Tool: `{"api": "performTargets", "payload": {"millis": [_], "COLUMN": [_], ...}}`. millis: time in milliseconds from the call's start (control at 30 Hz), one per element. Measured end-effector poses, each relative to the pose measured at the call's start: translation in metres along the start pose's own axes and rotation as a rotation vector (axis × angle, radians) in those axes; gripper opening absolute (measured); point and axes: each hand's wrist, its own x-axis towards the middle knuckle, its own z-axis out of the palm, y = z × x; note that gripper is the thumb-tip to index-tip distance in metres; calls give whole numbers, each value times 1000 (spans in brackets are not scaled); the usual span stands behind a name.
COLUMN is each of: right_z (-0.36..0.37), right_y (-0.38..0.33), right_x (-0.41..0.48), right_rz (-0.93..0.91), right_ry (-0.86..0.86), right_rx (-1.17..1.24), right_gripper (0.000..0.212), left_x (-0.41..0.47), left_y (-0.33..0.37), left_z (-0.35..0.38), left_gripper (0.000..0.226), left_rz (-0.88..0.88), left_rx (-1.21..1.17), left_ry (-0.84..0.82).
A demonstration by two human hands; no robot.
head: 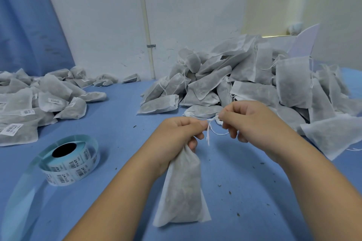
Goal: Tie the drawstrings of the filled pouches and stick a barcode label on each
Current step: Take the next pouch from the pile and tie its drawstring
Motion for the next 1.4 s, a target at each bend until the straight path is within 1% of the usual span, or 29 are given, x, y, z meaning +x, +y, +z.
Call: {"api": "performTargets", "payload": {"millis": [167, 333, 467, 567, 633, 667, 733, 800, 900, 967, 1000, 1033, 1067, 1133, 1167, 1233, 1300, 1400], "right_z": [-4, -9, -5, -3, -2, -2, -3, -6, -9, -10, -10, -9, -9, -9, -9, -5, 2, 16], "right_y": [6, 14, 18, 19, 19, 19, 19, 20, 20, 20, 20, 19, 18, 15, 13, 6, 0, -5], "right_x": [4, 8, 10, 13, 13, 13, 13, 13, 14, 14, 14, 13, 12, 10, 9, 4, -2, -10], "right_rz": [4, 6, 4, -53, -85, -90, -83, -79, -86, -98, -105, -111, -117, -143, -168, -235, -302, -409], "right_ry": [16, 28, 64, 191, 242, 253, 269, 289, 315, 326, 329, 333, 341, 360, 364, 356, 313, 212], "right_rx": [-57, -113, -111, -164, -192, -192, -186, -176, -155, -142, -132, -116, -99, -65, -48, -14, 21, -44], "right_gripper": [21, 22, 22, 23, 23, 23, 22, 22, 22, 21, 20, 20, 19, 19, 20, 22, 22, 17], "left_x": [1, 6, 8, 7, 5, 5, 4, 3, 1, 1, 1, 1, 1, 2, 4, 9, 11, 15], "left_y": [1, -1, -3, -6, -7, -8, -9, -10, -8, -7, -7, -6, -6, -7, -8, -12, -14, -17], "left_z": [-2, -8, -14, -18, -19, -20, -23, -27, -32, -37, -38, -38, -37, -33, -31, -29, -25, -19], "left_gripper": [27, 34, 31, 21, 7, 9, 22, 30, 36, 53, 57, 52, 39, 10, 5, 12, 17, 21], "left_rz": [-41, -67, -45, -44, -88, -123, -215, -275, -363, -400, -409, -409, -398, -374, -355, -309, -263, -190], "left_rx": [-113, -106, -76, 40, 68, 61, 40, 69, 78, 106, 125, 133, 129, 122, 121, 113, 116, 155], "left_ry": [-9, 51, 60, -22, -121, -174, -261, -335, -417, -457, -463, -455, -419, -268, -189, -81, -10, 112]}}
